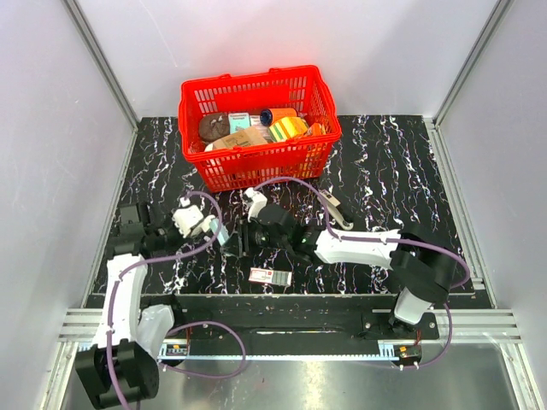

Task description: Unload the staples from the stapler

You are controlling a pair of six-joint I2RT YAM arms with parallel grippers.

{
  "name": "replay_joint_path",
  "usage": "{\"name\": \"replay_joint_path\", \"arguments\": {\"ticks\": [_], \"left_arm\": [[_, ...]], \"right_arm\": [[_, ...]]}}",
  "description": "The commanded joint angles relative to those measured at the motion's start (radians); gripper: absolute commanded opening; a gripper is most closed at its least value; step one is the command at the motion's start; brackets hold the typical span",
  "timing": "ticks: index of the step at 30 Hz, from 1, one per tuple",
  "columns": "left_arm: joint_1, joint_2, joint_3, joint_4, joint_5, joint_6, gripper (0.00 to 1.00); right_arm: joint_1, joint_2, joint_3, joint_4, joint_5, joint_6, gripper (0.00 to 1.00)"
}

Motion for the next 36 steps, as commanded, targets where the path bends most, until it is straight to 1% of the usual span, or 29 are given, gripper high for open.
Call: {"name": "replay_joint_path", "arguments": {"ticks": [1,4,7,8,9,10,15,17,18,19,21,23,24,26,29,32,34,36], "left_arm": [[-0.058,-0.088,-0.087,0.259,-0.214,0.119,0.00],[-0.121,-0.144,-0.141,0.350,-0.273,0.131,0.00],[-0.204,-0.162,-0.170,0.405,-0.328,0.133,0.00],[-0.210,-0.164,-0.179,0.422,-0.345,0.140,0.00],[-0.252,-0.167,-0.190,0.440,-0.369,0.140,0.00],[-0.273,-0.168,-0.194,0.463,-0.389,0.143,0.00],[-0.333,-0.173,-0.204,0.463,-0.446,0.136,0.00],[-0.334,-0.168,-0.185,0.434,-0.437,0.090,0.00],[-0.334,-0.159,-0.163,0.390,-0.417,0.061,0.01],[-0.334,-0.138,-0.130,0.347,-0.391,0.024,0.05],[-0.334,-0.098,-0.063,0.216,-0.310,-0.051,0.20],[-0.334,-0.067,-0.014,0.090,-0.190,-0.099,0.40],[-0.334,-0.070,-0.001,0.047,-0.129,-0.114,0.48],[-0.334,-0.107,0.002,0.003,-0.045,-0.143,0.59],[-0.334,-0.159,0.029,-0.029,0.003,-0.192,0.66],[-0.333,-0.148,0.107,-0.057,-0.006,-0.260,0.68],[-0.328,-0.125,0.170,-0.080,-0.018,-0.316,0.70],[-0.308,-0.098,0.221,-0.078,-0.032,-0.393,0.72]], "right_arm": [[0.004,-0.060,-0.030,-0.085,-0.067,-0.218,0.00],[0.004,-0.051,-0.038,-0.076,-0.055,-0.236,0.00],[0.004,-0.022,-0.015,-0.051,-0.041,-0.242,0.00],[0.004,-0.012,-0.006,-0.042,-0.035,-0.245,0.00],[0.004,-0.003,0.006,-0.037,-0.030,-0.249,0.00],[0.004,0.007,0.020,-0.034,-0.029,-0.255,0.00],[0.004,0.038,0.054,-0.040,-0.035,-0.270,0.00],[0.004,0.037,0.062,-0.043,-0.026,-0.267,0.00],[0.004,0.037,0.068,-0.048,-0.013,-0.255,0.00],[0.006,0.035,0.081,-0.056,0.008,-0.236,0.00],[0.003,0.035,0.111,-0.085,0.066,-0.207,0.00],[0.003,0.035,0.140,-0.115,0.108,-0.189,0.00],[0.003,0.034,0.155,-0.137,0.132,-0.177,0.00],[0.001,0.034,0.177,-0.181,0.175,-0.169,0.00],[-0.007,0.038,0.204,-0.230,0.188,-0.167,0.00],[-0.010,0.070,0.255,-0.293,0.200,-0.193,0.00],[-0.011,0.119,0.320,-0.416,0.200,-0.218,0.00],[-0.010,0.170,0.379,-0.500,0.202,-0.236,0.00]]}}
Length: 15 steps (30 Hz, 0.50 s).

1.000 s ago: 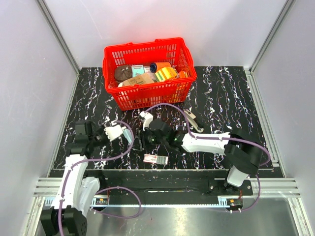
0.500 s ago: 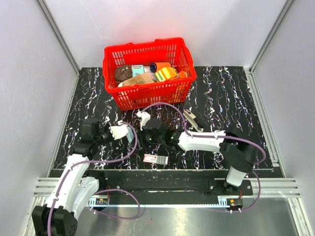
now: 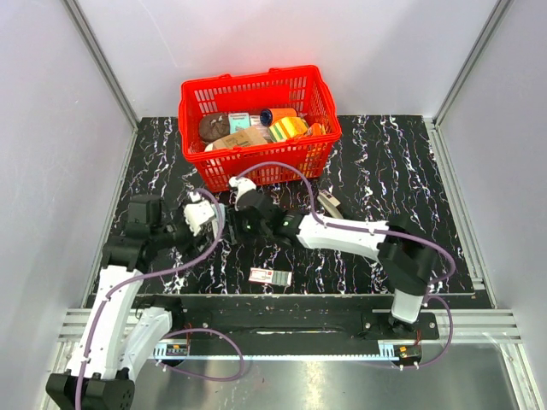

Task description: Unload the staples from the stapler

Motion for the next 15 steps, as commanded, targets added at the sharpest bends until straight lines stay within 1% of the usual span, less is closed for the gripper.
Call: {"name": "replay_joint_path", "arguments": {"ticks": [1,3,5,6,8,10,12,13,15], "left_arm": [[0.048,0.048,0.142,-0.014,0.042,-0.182,0.73],[0.112,0.073,0.180,-0.020,0.068,-0.228,0.81],[0.229,0.096,0.211,-0.025,0.120,-0.259,0.85],[0.282,0.111,0.226,-0.029,0.148,-0.271,0.90],[0.358,0.151,0.263,-0.055,0.183,-0.277,0.95],[0.389,0.196,0.320,-0.087,0.211,-0.271,0.96],[0.393,0.242,0.392,-0.104,0.235,-0.308,0.97],[0.393,0.260,0.422,-0.112,0.252,-0.325,0.99],[0.393,0.272,0.436,-0.108,0.249,-0.362,0.99]], "right_arm": [[-0.002,0.097,0.152,-0.193,0.048,-0.053,0.00],[-0.004,0.146,0.195,-0.263,0.059,-0.060,0.00],[-0.004,0.196,0.244,-0.328,0.050,-0.067,0.00],[-0.002,0.221,0.270,-0.354,0.042,-0.067,0.00],[0.002,0.273,0.314,-0.403,0.040,-0.067,0.00],[0.012,0.331,0.374,-0.461,0.074,-0.070,0.00],[0.021,0.396,0.460,-0.529,0.083,-0.076,0.00],[0.024,0.425,0.494,-0.560,0.088,-0.079,0.00],[0.036,0.459,0.563,-0.597,0.092,-0.082,0.00]]}}
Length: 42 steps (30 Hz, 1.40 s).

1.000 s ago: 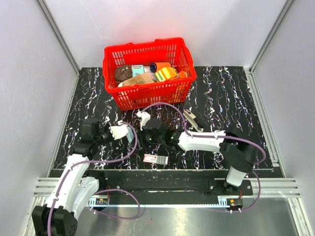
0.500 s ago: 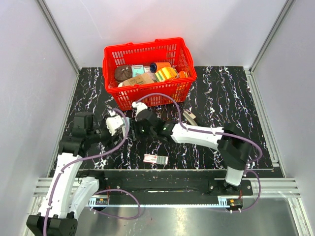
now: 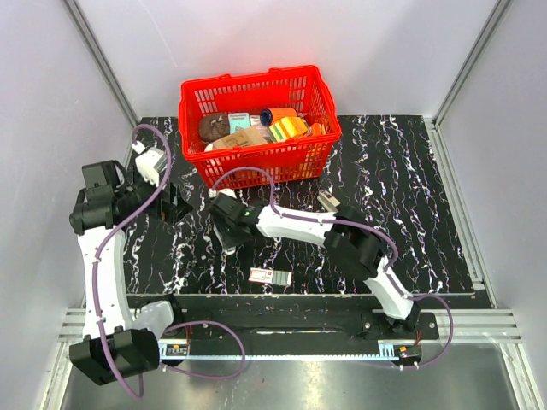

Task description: Unload the staples from the stapler

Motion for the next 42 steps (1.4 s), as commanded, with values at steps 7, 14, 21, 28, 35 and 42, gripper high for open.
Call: {"name": "replay_joint_path", "arguments": {"ticks": [7,14,21,28,35,42], "left_arm": [[0.006,-0.027,0.015,0.013,0.002,-0.088,0.99],[0.006,-0.054,0.007,-0.002,-0.025,-0.054,0.99],[0.006,-0.053,0.075,-0.058,-0.031,-0.046,0.99],[-0.005,-0.064,0.124,-0.067,-0.035,-0.066,0.99],[-0.199,-0.051,0.078,-0.034,-0.162,-0.149,0.99],[-0.292,-0.074,0.018,0.016,-0.206,-0.168,0.99]], "right_arm": [[0.059,0.151,0.243,-0.196,-0.002,0.006,0.09],[0.063,0.113,0.283,-0.206,0.007,-0.012,0.71],[0.014,-0.120,0.154,-0.227,0.093,-0.078,0.95],[-0.228,-0.459,-0.209,-0.201,0.228,-0.078,0.99],[-0.538,-0.570,-0.489,-0.143,0.323,-0.118,0.99],[-0.638,-0.522,-0.553,-0.051,0.333,-0.199,0.99]]}}
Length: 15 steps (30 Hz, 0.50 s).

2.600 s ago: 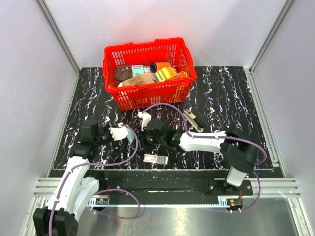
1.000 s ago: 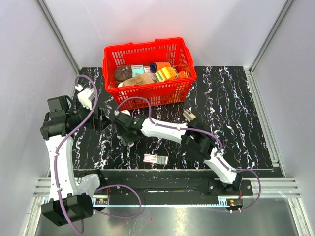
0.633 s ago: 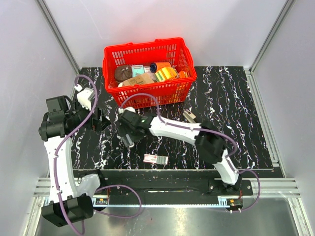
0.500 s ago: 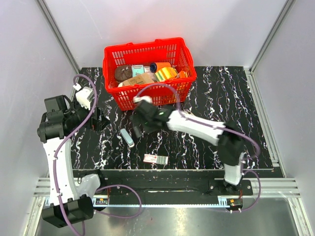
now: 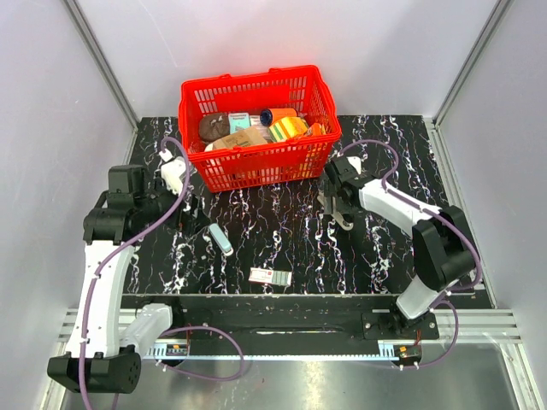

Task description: Unload the staples from the stapler

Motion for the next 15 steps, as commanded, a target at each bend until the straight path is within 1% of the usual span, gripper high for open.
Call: {"name": "replay_joint_path", "arguments": {"ticks": [1,5,7,11,15], "left_arm": [[-0.021,-0.019,-0.022,0.060,-0.049,-0.029,0.99],[-0.023,-0.028,-0.047,0.080,-0.069,-0.036,0.99],[-0.032,-0.035,-0.061,0.099,-0.092,-0.050,0.99],[-0.050,-0.039,-0.073,0.122,-0.109,-0.079,0.99],[-0.060,-0.026,-0.078,0.122,-0.104,-0.089,0.99]], "right_arm": [[-0.035,0.027,0.010,0.098,0.012,-0.076,0.99],[-0.050,0.064,0.015,0.124,-0.016,-0.099,1.00],[-0.052,0.076,0.010,0.144,-0.025,-0.105,0.97],[-0.051,0.101,0.006,0.173,-0.059,-0.108,0.88],[-0.051,0.090,-0.005,0.198,-0.102,-0.106,0.74]]}}
